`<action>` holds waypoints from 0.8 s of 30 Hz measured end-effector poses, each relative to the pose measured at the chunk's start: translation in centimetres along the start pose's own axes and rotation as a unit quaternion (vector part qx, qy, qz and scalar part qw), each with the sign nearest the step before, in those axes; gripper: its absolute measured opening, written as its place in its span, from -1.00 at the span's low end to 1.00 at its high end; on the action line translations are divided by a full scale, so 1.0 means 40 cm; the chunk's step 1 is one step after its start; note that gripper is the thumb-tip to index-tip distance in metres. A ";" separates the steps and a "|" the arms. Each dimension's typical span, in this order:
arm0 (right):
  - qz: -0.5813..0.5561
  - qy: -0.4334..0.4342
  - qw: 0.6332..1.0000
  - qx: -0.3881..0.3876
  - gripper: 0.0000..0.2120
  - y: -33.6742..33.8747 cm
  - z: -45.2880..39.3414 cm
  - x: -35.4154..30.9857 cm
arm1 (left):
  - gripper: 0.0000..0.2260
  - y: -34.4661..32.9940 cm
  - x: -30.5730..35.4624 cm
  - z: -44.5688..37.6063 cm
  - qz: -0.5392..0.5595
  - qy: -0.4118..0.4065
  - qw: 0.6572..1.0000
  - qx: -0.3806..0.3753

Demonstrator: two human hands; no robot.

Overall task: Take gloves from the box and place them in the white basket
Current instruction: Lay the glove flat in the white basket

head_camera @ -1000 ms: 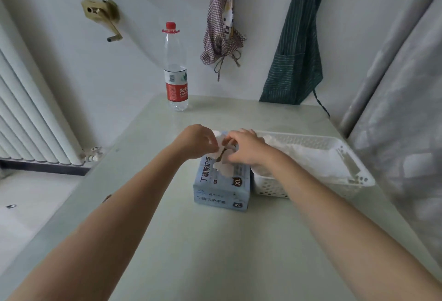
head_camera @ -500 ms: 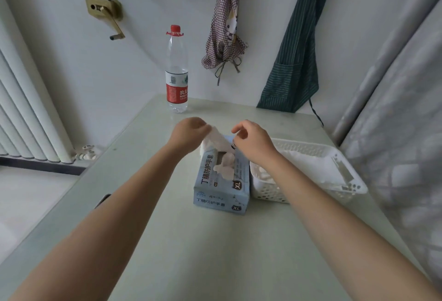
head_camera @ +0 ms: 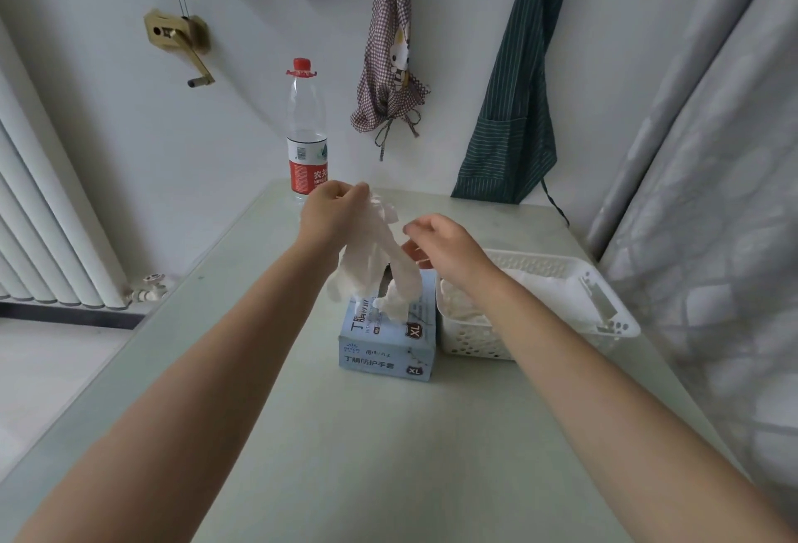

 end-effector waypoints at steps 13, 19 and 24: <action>-0.068 0.039 0.994 0.070 -0.80 0.064 0.012 -0.056 | -0.62 -0.035 0.027 0.066 -0.054 -0.028 0.983 -0.173; -0.120 -0.006 0.986 0.113 -0.86 0.098 0.014 -0.065 | -0.68 -0.040 0.026 0.094 -0.067 -0.037 0.947 -0.313; -0.034 0.016 0.998 0.051 -0.88 0.079 0.052 -0.089 | -0.79 -0.036 0.033 0.091 -0.035 -0.011 0.966 -0.257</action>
Point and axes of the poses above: each hand's wrist, its own z-axis away from the middle knuckle, its own y-axis out of the back of the hand, x = y × z, the point moved 5 cm from there along -z, towards the middle knuckle, and after that the axes turned 1 degree about -y, right-handed, at the moved point
